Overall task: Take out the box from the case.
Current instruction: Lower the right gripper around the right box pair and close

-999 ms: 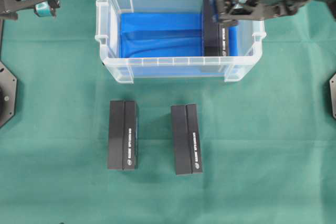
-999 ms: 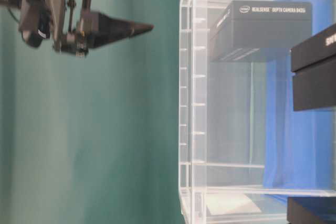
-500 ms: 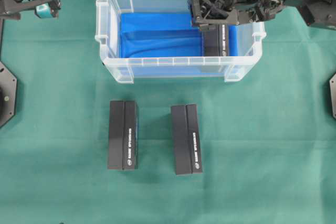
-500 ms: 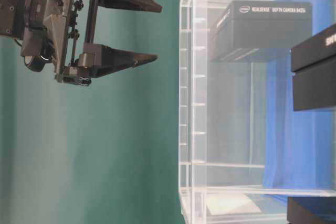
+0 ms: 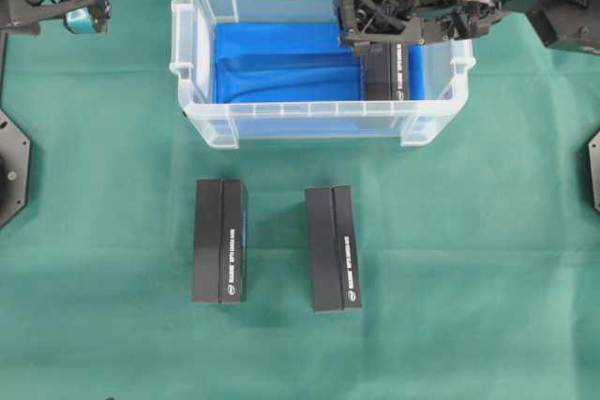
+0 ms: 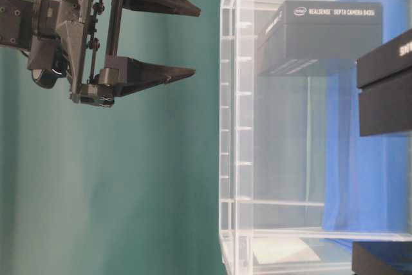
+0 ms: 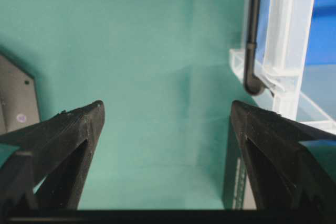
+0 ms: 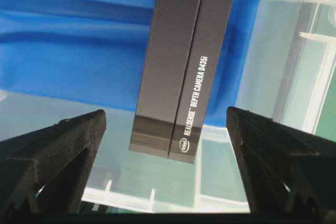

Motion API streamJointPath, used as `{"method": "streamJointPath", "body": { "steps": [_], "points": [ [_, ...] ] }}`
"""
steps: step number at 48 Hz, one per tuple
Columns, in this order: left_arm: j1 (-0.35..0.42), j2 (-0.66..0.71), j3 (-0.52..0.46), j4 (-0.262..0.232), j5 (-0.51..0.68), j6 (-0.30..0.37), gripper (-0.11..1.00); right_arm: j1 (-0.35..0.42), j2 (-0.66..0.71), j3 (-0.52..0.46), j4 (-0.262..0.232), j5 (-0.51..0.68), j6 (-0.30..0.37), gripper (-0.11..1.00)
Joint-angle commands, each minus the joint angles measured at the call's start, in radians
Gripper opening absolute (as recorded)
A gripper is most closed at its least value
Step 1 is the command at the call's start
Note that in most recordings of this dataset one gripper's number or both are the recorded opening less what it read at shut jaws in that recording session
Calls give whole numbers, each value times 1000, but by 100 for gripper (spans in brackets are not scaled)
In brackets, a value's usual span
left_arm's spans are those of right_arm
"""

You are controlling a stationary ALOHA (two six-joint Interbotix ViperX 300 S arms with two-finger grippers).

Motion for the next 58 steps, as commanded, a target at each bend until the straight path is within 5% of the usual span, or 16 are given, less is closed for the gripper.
{"method": "streamJointPath", "body": {
  "steps": [1, 58],
  "points": [
    [-2, -11, -12, 2, -3, 2, 96, 3, -14, -21, -6, -5, 0, 93],
    [-3, -11, -6, 2, -2, 2, 96, -6, -12, 49, -11, -58, 9, 93]
  ]
}}
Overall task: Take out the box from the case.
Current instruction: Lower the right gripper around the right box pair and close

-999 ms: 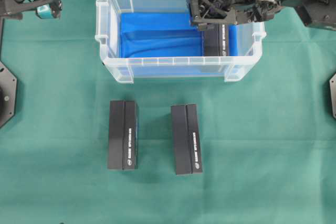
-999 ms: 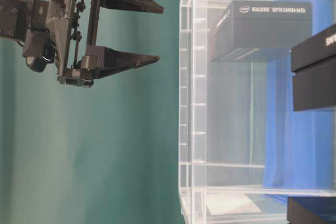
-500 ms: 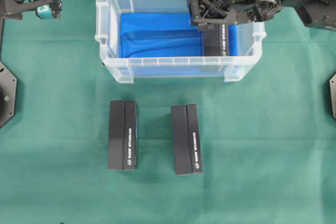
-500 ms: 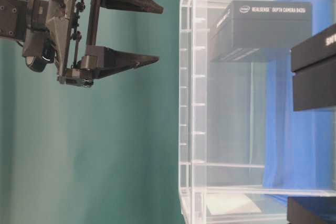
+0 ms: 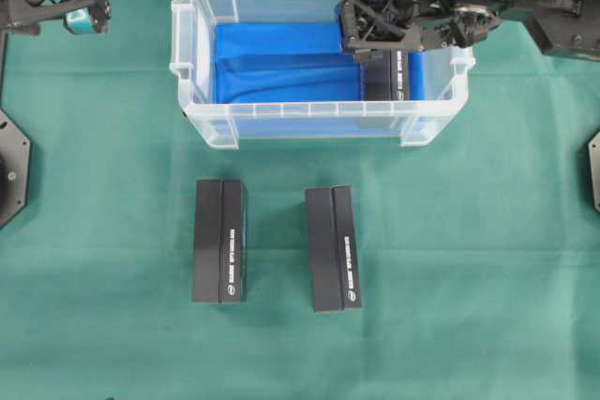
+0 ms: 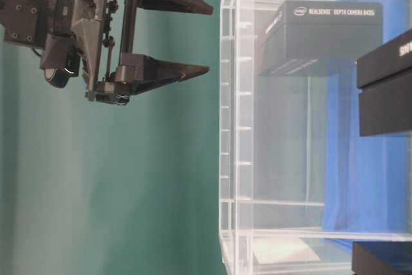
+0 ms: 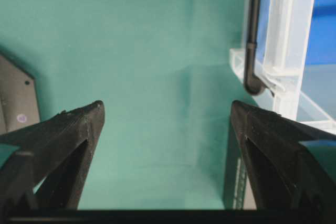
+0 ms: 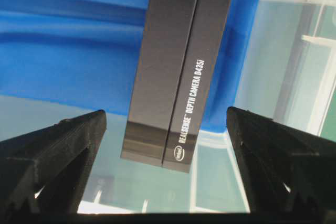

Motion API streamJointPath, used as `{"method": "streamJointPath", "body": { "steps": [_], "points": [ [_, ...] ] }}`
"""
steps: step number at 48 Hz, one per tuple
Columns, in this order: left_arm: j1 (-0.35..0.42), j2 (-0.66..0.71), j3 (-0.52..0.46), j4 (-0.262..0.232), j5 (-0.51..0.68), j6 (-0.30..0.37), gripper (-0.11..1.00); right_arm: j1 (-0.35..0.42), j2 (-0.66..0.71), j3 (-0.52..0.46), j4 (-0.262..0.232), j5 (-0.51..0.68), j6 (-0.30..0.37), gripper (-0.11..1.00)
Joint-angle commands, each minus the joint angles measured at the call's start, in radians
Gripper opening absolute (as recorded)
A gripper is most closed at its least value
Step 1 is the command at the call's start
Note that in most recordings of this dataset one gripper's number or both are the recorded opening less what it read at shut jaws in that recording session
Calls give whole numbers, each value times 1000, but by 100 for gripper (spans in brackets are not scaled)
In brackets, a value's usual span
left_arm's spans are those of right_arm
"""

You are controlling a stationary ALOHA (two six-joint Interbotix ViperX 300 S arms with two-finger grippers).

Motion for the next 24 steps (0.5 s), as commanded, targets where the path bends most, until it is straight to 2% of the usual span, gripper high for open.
{"method": "streamJointPath", "body": {
  "steps": [1, 24],
  "points": [
    [-2, -11, -9, 5, -2, 2, 96, -6, -11, 0, -3, -12, 5, 93],
    [-3, -9, 8, 3, -17, 3, 96, -14, 18, 26, -3, -58, 9, 93]
  ]
}}
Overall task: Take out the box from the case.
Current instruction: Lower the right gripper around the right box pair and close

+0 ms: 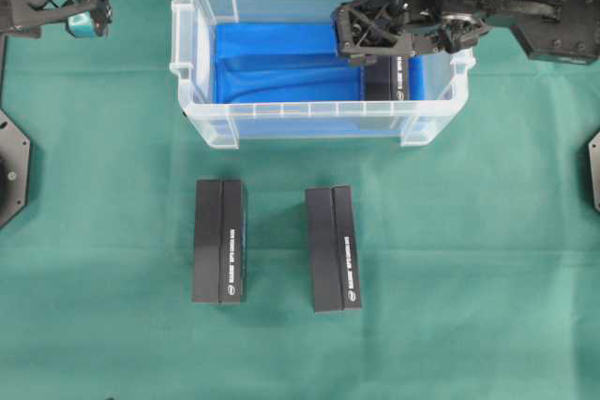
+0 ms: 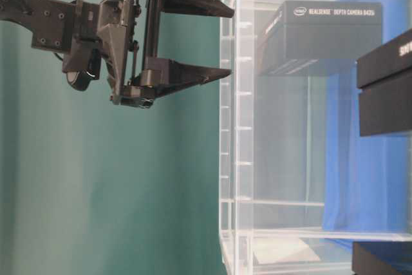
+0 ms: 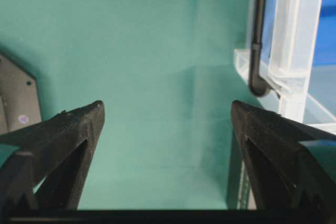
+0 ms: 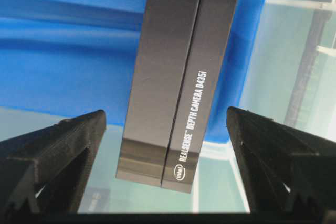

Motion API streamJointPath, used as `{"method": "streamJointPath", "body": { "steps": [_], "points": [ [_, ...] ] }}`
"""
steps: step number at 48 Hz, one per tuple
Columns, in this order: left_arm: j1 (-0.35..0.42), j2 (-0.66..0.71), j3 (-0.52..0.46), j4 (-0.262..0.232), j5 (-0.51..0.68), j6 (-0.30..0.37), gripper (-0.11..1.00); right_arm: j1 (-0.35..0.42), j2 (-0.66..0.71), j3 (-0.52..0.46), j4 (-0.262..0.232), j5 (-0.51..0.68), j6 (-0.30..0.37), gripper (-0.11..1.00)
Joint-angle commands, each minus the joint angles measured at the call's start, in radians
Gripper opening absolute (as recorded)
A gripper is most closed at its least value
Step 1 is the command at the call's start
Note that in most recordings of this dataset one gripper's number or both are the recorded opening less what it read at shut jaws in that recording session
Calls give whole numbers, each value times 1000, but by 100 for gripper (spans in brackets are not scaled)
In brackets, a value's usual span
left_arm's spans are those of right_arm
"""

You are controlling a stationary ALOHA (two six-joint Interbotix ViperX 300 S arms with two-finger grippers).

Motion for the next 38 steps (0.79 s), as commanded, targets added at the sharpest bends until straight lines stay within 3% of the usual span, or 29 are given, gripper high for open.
{"method": "streamJointPath", "body": {
  "steps": [1, 38],
  "points": [
    [-3, -12, -11, 2, -6, 3, 96, -2, -9, -6, -5, -11, 0, 93],
    [-3, -12, -5, 3, -8, 15, 96, -6, 29, 49, 2, -100, 5, 93]
  ]
}}
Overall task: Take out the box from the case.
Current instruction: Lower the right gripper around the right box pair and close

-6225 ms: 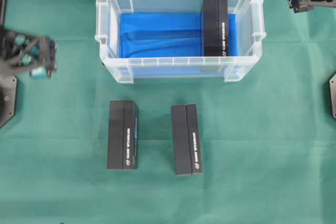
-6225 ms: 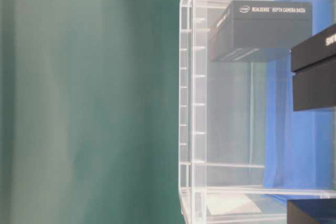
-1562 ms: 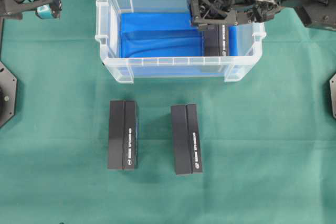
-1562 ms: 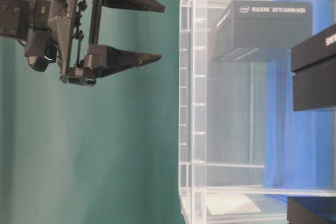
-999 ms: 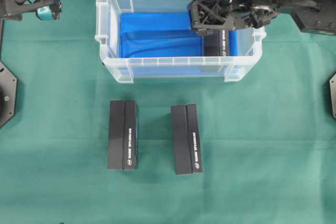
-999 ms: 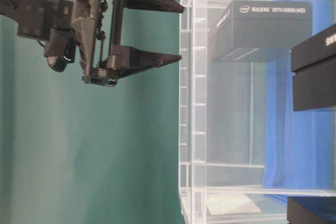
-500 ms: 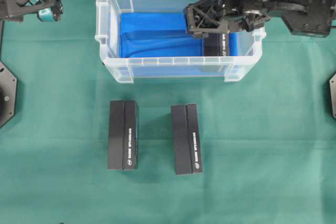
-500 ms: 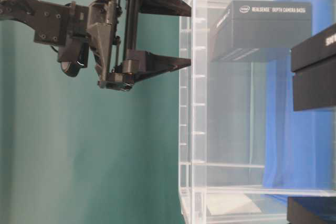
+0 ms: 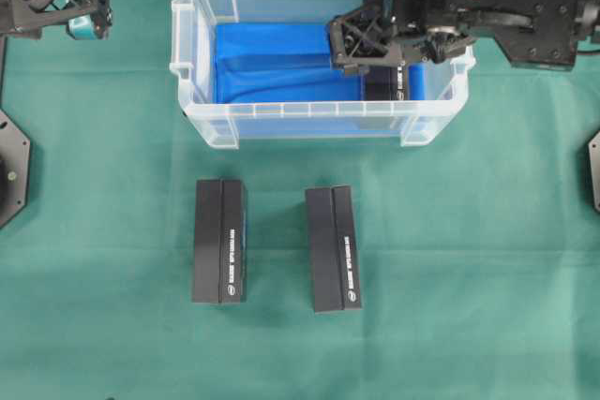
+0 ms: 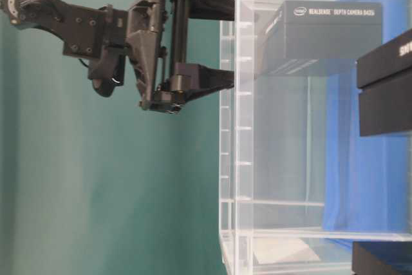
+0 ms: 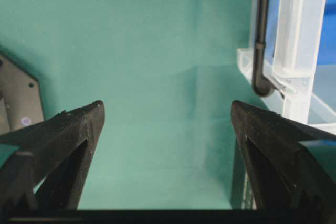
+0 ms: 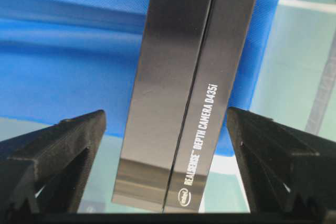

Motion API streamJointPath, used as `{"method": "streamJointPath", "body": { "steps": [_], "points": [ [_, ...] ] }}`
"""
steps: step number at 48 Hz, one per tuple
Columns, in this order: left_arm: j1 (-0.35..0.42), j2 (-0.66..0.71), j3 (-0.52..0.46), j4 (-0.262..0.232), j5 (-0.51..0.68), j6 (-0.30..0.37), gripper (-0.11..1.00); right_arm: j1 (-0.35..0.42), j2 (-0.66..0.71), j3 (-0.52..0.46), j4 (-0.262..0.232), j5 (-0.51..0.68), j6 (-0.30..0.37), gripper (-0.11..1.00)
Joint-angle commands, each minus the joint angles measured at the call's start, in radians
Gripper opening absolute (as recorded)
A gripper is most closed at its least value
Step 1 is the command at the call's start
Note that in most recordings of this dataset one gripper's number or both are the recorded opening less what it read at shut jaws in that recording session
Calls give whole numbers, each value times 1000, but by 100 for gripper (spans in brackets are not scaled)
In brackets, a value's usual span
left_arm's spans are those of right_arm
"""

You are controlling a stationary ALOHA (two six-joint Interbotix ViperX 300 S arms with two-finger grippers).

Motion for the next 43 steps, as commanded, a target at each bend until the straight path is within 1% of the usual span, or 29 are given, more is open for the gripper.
{"method": "streamJointPath", "body": {
  "steps": [1, 10, 24, 43],
  "points": [
    [-2, -11, -12, 3, -3, 2, 96, -2, -11, 2, 0, -18, 5, 93],
    [-6, -11, -12, 2, -3, 0, 96, -2, -8, 37, -2, -57, 26, 93],
    [-12, -11, -12, 2, -3, -2, 96, -8, -3, 81, 0, -103, 31, 93],
    [-20, -11, -12, 3, -3, -3, 96, -25, 18, 84, -6, -127, 29, 93]
  ]
}}
